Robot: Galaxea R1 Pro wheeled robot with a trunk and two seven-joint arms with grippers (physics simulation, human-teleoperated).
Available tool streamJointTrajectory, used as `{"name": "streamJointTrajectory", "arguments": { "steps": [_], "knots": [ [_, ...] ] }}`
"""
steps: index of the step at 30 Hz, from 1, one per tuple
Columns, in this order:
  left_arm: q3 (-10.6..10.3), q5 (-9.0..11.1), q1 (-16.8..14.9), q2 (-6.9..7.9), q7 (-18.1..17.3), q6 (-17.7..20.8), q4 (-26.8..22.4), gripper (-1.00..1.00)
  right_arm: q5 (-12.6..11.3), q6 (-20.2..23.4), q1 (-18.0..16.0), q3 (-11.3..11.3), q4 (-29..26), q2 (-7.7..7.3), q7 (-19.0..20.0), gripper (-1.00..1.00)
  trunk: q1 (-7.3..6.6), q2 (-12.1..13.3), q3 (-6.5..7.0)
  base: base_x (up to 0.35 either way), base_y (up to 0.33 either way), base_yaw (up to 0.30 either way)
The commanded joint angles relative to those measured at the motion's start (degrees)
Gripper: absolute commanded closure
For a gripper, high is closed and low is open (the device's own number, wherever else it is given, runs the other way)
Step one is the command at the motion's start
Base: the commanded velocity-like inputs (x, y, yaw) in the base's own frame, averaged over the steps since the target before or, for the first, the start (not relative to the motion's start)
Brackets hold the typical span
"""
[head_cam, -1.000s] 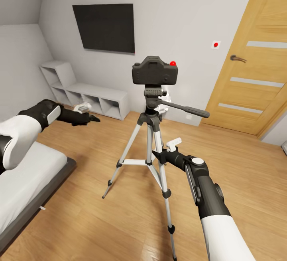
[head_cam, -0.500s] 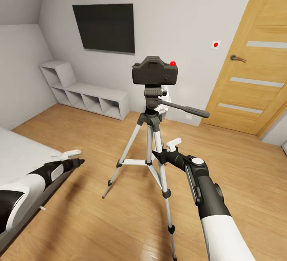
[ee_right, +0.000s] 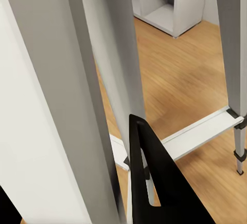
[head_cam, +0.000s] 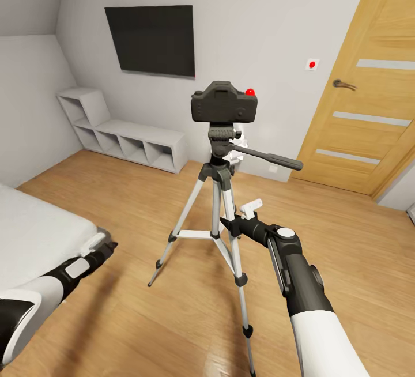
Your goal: Attach the digital camera to the camera tripod in the bedroom.
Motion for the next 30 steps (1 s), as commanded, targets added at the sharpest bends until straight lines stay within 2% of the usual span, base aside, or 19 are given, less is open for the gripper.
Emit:
{"name": "streamJointTrajectory", "arguments": {
  "steps": [1, 5, 6, 8, 10, 12, 13, 16, 18, 19, 23, 27, 30],
  "knots": [
    [-0.47, 1.28, 0.13, -0.44, -0.02, 1.02, 0.01, -1.0, 2.41, 1.09, -0.03, -0.31, 1.99, 0.08, 0.48, 1.0, 0.02, -0.05, -0.07, 0.0, 0.0, 0.0],
    [-0.74, 1.18, 0.36, -2.71, 2.48, 2.29, 0.02, -1.0, 2.43, 1.09, -0.03, -0.31, 1.99, 0.08, 0.48, 1.0, 0.02, -0.05, -0.07, 0.0, 0.0, 0.0],
    [-0.85, 0.28, 0.72, -3.49, 5.16, 2.68, 0.03, -1.0, 2.44, 1.09, -0.04, -0.31, 1.99, 0.08, 0.48, 1.0, 0.02, -0.05, -0.07, 0.0, 0.0, 0.0],
    [-0.94, -1.2, 1.66, -4.03, 8.68, 3.03, 0.03, -1.0, 2.46, 1.09, -0.05, -0.31, 1.99, 0.08, 0.48, 1.0, 0.02, -0.05, -0.07, 0.0, 0.0, 0.0],
    [-1.06, -5.73, 5.58, -4.72, 15.68, 3.67, 0.03, -1.0, 2.46, 1.13, -0.04, -0.33, 1.99, 0.08, 0.48, 1.0, 0.02, -0.05, -0.07, 0.0, 0.0, 0.0],
    [-1.06, -8.32, 8.13, -4.94, 18.08, 3.87, 0.03, -1.0, 2.45, 1.15, -0.05, -0.36, 1.99, 0.08, 0.48, 1.0, 0.02, -0.05, -0.07, 0.0, 0.0, 0.0],
    [-1.06, -10.71, 10.9, -5.08, 19.62, 3.98, 0.03, -1.0, 2.47, 1.16, -0.06, -0.34, 1.99, 0.08, 0.48, 1.0, 0.02, -0.05, -0.07, 0.0, 0.0, 0.0],
    [-1.04, -13.28, 15.6, -5.22, 20.93, 3.95, 0.03, -1.0, 2.47, 1.17, -0.04, -0.33, 1.99, 0.08, 0.48, 1.0, 0.02, -0.05, -0.07, 0.0, 0.0, 0.0],
    [-1.0, -14.3, 18.91, -5.31, 21.41, 3.7, 0.01, -1.0, 2.48, 1.17, -0.03, -0.32, 1.99, 0.08, 0.48, 1.0, 0.02, -0.05, -0.07, 0.0, 0.0, 0.0],
    [-0.94, -14.94, 22.12, -5.54, 21.72, 3.47, -0.01, -1.0, 2.47, 1.17, -0.03, -0.32, 1.99, 0.08, 0.48, 1.0, 0.02, -0.05, -0.07, 0.0, 0.0, 0.0],
    [-0.85, -15.54, 27.73, -6.54, 22.06, 3.24, -0.04, -1.0, 2.46, 1.18, -0.04, -0.32, 1.99, 0.08, 0.48, 1.0, 0.02, -0.05, -0.07, 0.0, 0.0, 0.0],
    [-0.75, -15.72, 32.54, -8.18, 22.28, 3.15, 0.01, -1.0, 2.43, 1.18, -0.03, -0.32, 2.03, 0.08, 0.48, 1.0, 0.02, -0.05, -0.07, 0.0, 0.0, 0.0],
    [-0.73, -15.8, 34.39, -8.77, 22.36, 3.28, 0.02, -1.0, 2.42, 1.22, -0.02, -0.32, 2.05, 0.08, 0.48, 1.0, 0.02, -0.05, -0.07, 0.0, 0.0, 0.0]
  ]
}}
